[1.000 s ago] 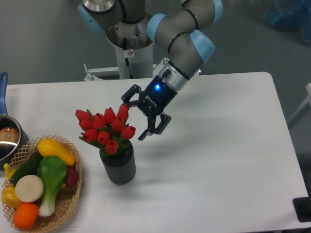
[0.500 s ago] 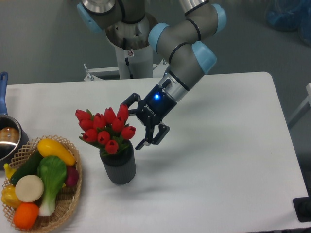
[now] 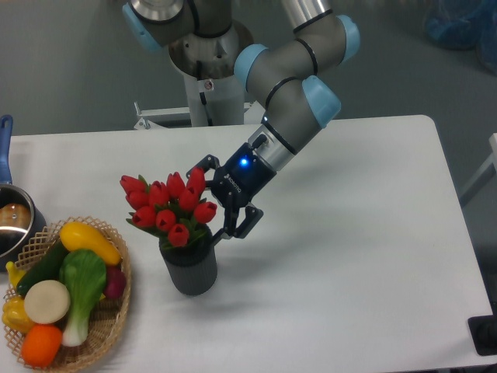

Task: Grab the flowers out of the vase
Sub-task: 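Lower the open gripper around the tulip stems above the vase rim, then close the gripper on the tulip stems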

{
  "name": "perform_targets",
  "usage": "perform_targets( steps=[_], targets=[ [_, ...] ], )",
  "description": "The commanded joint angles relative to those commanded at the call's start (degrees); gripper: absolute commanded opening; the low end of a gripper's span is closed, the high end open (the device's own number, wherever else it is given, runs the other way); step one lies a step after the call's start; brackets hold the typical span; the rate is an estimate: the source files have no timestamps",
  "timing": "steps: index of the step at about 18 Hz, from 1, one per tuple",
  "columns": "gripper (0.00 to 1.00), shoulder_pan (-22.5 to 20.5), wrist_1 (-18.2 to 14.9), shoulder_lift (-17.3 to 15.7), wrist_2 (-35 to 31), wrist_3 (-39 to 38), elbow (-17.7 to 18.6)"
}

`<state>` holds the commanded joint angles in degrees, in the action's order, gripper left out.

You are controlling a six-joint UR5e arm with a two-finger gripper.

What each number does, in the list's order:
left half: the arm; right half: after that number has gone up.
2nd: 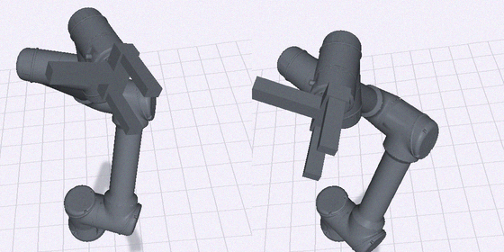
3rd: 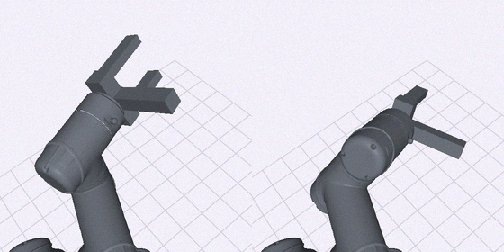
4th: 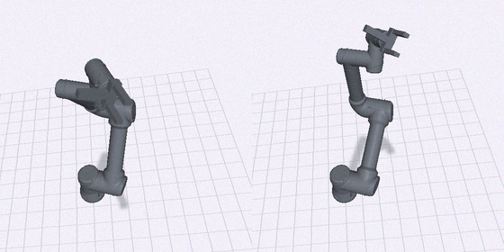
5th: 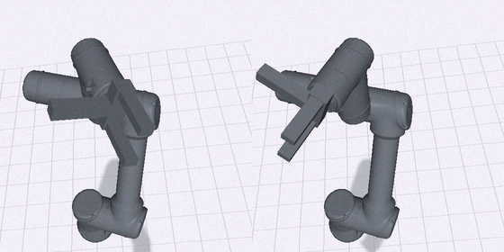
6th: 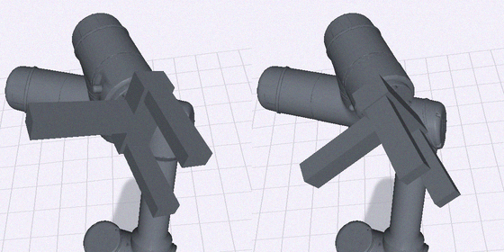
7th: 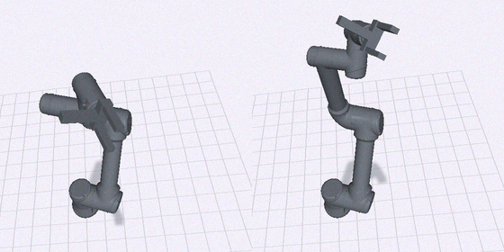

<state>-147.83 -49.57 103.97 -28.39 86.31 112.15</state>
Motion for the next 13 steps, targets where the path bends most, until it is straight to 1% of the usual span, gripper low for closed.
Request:
perform_targets(
  steps=[13],
  targets=[
    [1.00,1.14,0.00,0.70,0.53,2.02,0.00]
  ],
)
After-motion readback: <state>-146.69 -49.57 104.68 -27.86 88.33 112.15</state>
